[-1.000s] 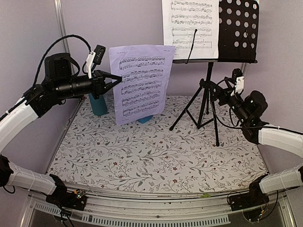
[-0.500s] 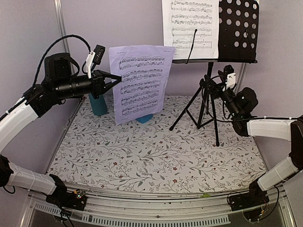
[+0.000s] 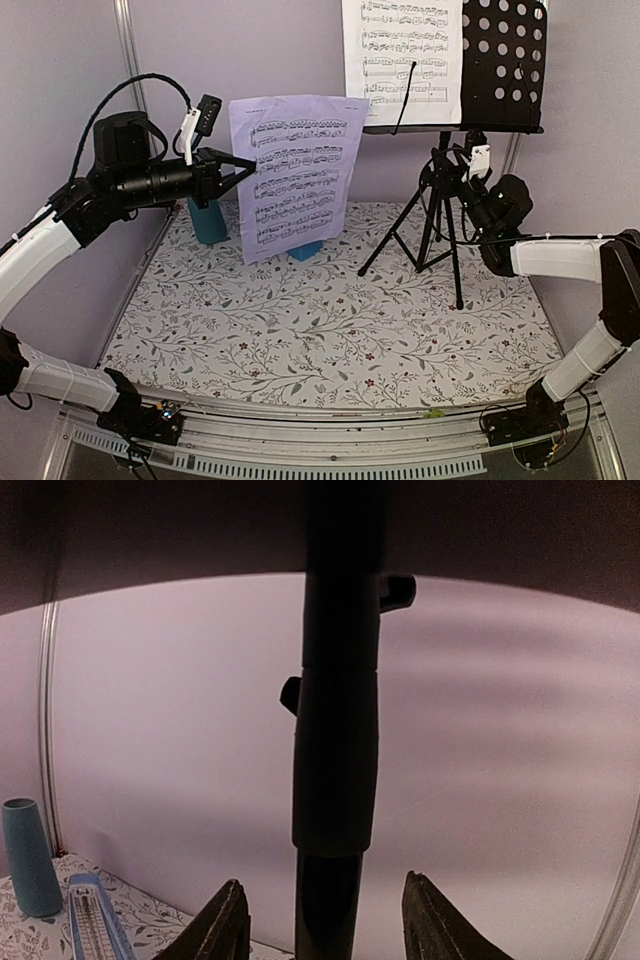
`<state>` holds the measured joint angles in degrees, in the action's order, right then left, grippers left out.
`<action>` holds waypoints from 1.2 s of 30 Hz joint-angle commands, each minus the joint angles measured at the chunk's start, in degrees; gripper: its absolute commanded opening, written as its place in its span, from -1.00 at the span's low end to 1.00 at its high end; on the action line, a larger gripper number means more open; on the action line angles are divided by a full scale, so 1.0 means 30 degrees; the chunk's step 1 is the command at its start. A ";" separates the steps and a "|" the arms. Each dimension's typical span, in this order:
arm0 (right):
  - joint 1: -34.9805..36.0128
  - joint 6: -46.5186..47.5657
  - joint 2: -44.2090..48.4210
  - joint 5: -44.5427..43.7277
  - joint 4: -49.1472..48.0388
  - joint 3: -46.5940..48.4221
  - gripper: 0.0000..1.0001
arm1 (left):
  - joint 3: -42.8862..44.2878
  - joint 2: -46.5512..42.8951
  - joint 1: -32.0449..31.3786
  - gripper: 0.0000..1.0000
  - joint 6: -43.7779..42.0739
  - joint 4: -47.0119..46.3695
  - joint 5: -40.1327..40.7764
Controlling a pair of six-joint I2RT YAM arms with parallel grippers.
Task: Set up the instrument practice props
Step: Adjust the music stand at the center of the board.
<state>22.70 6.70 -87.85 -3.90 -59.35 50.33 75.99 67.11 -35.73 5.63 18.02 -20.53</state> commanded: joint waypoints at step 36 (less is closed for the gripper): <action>0.1750 -0.0503 0.1559 -0.4805 0.5677 -0.0072 0.23 | 0.0552 -0.0224 0.0307 -1.00 0.0013 0.0512 -0.0228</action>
<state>27.83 6.85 -86.89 -18.31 -43.99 52.99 76.69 67.09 -35.59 5.63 19.22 -20.51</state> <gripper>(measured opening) 0.598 0.007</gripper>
